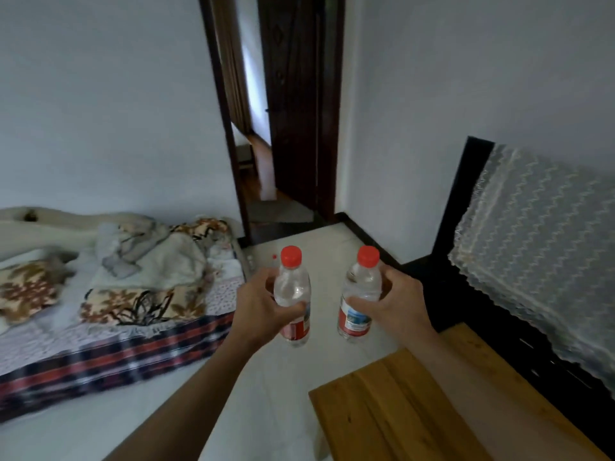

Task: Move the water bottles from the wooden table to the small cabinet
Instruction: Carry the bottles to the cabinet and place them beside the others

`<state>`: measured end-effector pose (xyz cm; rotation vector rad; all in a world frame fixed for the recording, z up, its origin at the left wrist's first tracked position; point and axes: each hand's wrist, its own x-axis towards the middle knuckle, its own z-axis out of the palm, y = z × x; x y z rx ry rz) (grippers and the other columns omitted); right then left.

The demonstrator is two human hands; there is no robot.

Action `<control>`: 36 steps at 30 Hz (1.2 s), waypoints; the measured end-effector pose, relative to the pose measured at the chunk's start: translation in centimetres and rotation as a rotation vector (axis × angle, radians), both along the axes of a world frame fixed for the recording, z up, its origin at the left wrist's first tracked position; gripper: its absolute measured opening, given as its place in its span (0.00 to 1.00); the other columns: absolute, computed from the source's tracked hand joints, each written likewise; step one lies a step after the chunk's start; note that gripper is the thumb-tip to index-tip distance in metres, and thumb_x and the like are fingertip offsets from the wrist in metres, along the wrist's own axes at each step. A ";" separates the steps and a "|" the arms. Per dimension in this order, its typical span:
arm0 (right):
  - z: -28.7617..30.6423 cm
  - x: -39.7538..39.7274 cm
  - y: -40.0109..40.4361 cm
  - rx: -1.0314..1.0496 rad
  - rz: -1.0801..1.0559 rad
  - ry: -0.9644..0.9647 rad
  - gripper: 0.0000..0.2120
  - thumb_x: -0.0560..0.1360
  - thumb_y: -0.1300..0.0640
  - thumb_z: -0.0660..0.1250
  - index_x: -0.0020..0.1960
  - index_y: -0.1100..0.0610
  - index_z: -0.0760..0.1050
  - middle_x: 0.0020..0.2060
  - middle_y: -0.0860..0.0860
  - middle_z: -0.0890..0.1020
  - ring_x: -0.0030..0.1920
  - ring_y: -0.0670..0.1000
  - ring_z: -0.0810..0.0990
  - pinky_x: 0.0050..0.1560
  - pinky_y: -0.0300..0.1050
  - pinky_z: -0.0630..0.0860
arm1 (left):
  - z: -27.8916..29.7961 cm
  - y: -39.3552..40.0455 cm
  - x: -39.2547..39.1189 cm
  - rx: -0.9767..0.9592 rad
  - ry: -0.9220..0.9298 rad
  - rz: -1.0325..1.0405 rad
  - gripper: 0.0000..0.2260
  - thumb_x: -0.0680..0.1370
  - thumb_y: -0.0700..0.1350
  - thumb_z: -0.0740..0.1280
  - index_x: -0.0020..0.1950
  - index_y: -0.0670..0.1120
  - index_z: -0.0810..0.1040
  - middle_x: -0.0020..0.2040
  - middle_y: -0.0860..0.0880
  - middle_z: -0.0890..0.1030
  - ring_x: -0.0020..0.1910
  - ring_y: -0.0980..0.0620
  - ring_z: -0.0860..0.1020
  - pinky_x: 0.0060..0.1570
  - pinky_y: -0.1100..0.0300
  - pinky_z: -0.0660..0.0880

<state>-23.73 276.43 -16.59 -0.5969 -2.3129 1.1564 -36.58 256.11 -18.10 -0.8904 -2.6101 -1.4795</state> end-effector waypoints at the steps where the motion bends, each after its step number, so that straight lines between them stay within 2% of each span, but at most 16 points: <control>1: 0.3 -1.1 -1.1 0.011 0.014 0.000 0.19 0.63 0.53 0.81 0.49 0.49 0.76 0.46 0.44 0.82 0.45 0.40 0.81 0.50 0.43 0.81 | 0.2 -1.4 -0.7 0.009 0.013 0.014 0.24 0.64 0.50 0.80 0.54 0.51 0.74 0.47 0.59 0.79 0.45 0.62 0.78 0.43 0.67 0.75; 4: 1.2 -4.5 -4.7 0.035 0.065 0.004 0.19 0.63 0.52 0.81 0.49 0.50 0.77 0.47 0.46 0.83 0.46 0.44 0.82 0.50 0.48 0.82 | 0.5 -5.6 -2.9 0.057 0.023 0.066 0.23 0.64 0.49 0.81 0.52 0.53 0.74 0.46 0.60 0.79 0.44 0.63 0.78 0.43 0.68 0.74; 7: 1.7 -7.3 -7.8 0.026 0.101 0.012 0.18 0.62 0.52 0.81 0.47 0.50 0.77 0.45 0.44 0.83 0.46 0.44 0.82 0.50 0.49 0.82 | 0.1 -9.7 -5.5 0.076 0.022 0.119 0.23 0.63 0.50 0.81 0.53 0.51 0.75 0.47 0.56 0.81 0.44 0.58 0.80 0.45 0.60 0.79; 10: 1.7 -9.6 -10.3 0.030 0.125 0.025 0.18 0.62 0.51 0.81 0.48 0.51 0.79 0.45 0.45 0.84 0.46 0.45 0.83 0.49 0.49 0.83 | -0.4 -13.3 -7.6 0.080 0.023 0.164 0.25 0.62 0.53 0.80 0.53 0.51 0.75 0.47 0.55 0.81 0.45 0.58 0.80 0.45 0.58 0.80; 15: 1.7 -13.4 -13.5 0.109 0.210 -0.012 0.18 0.62 0.49 0.81 0.48 0.49 0.78 0.43 0.42 0.83 0.44 0.43 0.82 0.47 0.46 0.83 | -0.4 -17.7 -8.7 0.115 0.044 0.271 0.23 0.63 0.48 0.82 0.51 0.52 0.74 0.43 0.59 0.79 0.42 0.64 0.78 0.40 0.68 0.74; 18: 1.3 -16.4 -15.3 0.139 0.303 -0.030 0.21 0.60 0.44 0.80 0.48 0.49 0.79 0.43 0.43 0.84 0.42 0.42 0.83 0.44 0.47 0.84 | -0.7 -20.1 -9.5 0.107 0.036 0.347 0.23 0.63 0.49 0.82 0.52 0.50 0.75 0.43 0.59 0.78 0.42 0.64 0.77 0.40 0.68 0.74; 20: 1.0 -18.4 -16.5 0.141 0.356 -0.019 0.20 0.59 0.43 0.80 0.47 0.48 0.79 0.41 0.43 0.84 0.41 0.41 0.83 0.43 0.44 0.83 | -0.8 -21.6 -9.9 0.111 0.025 0.412 0.24 0.63 0.49 0.82 0.53 0.49 0.75 0.44 0.57 0.79 0.43 0.63 0.78 0.41 0.68 0.75; 23: 0.8 -21.3 -18.6 0.136 0.463 0.020 0.19 0.61 0.47 0.81 0.48 0.51 0.81 0.41 0.43 0.84 0.38 0.37 0.81 0.36 0.31 0.77 | -0.7 -23.4 -9.9 0.094 0.024 0.514 0.24 0.63 0.48 0.82 0.53 0.50 0.75 0.44 0.59 0.78 0.44 0.64 0.77 0.40 0.70 0.73; 24: 0.7 -22.3 -19.2 0.118 0.499 0.025 0.20 0.61 0.48 0.81 0.49 0.52 0.81 0.42 0.44 0.84 0.39 0.37 0.81 0.35 0.29 0.76 | -0.6 -23.9 -9.9 0.085 0.019 0.549 0.25 0.63 0.49 0.82 0.54 0.50 0.75 0.44 0.59 0.78 0.44 0.64 0.77 0.40 0.69 0.73; 28: -0.3 -26.8 -21.2 0.059 0.683 0.062 0.20 0.60 0.44 0.80 0.48 0.50 0.82 0.41 0.44 0.85 0.40 0.40 0.83 0.40 0.44 0.83 | -0.4 -25.0 -9.6 0.034 0.022 0.722 0.24 0.62 0.49 0.82 0.51 0.51 0.74 0.44 0.57 0.79 0.43 0.60 0.79 0.40 0.63 0.77; 29: -0.6 -27.9 -21.7 0.049 0.730 0.064 0.20 0.60 0.44 0.80 0.48 0.51 0.82 0.40 0.44 0.85 0.39 0.40 0.83 0.39 0.44 0.83 | -0.4 -25.1 -9.4 0.031 0.014 0.780 0.24 0.61 0.50 0.82 0.52 0.50 0.75 0.45 0.57 0.79 0.43 0.60 0.79 0.40 0.62 0.78; 32: -0.9 -30.2 -23.3 0.026 0.870 0.069 0.20 0.59 0.49 0.82 0.47 0.52 0.82 0.39 0.44 0.85 0.38 0.39 0.83 0.36 0.36 0.80 | -0.7 -25.0 -8.7 0.041 -0.019 0.955 0.26 0.61 0.52 0.82 0.54 0.52 0.76 0.47 0.57 0.80 0.46 0.59 0.79 0.43 0.59 0.80; 36: -1.5 -31.4 -25.3 0.009 1.014 0.083 0.22 0.56 0.40 0.78 0.46 0.49 0.81 0.38 0.44 0.85 0.37 0.41 0.83 0.37 0.45 0.81 | -0.7 -24.5 -6.5 0.056 -0.058 1.115 0.26 0.62 0.50 0.82 0.54 0.54 0.74 0.47 0.60 0.78 0.47 0.59 0.79 0.41 0.67 0.76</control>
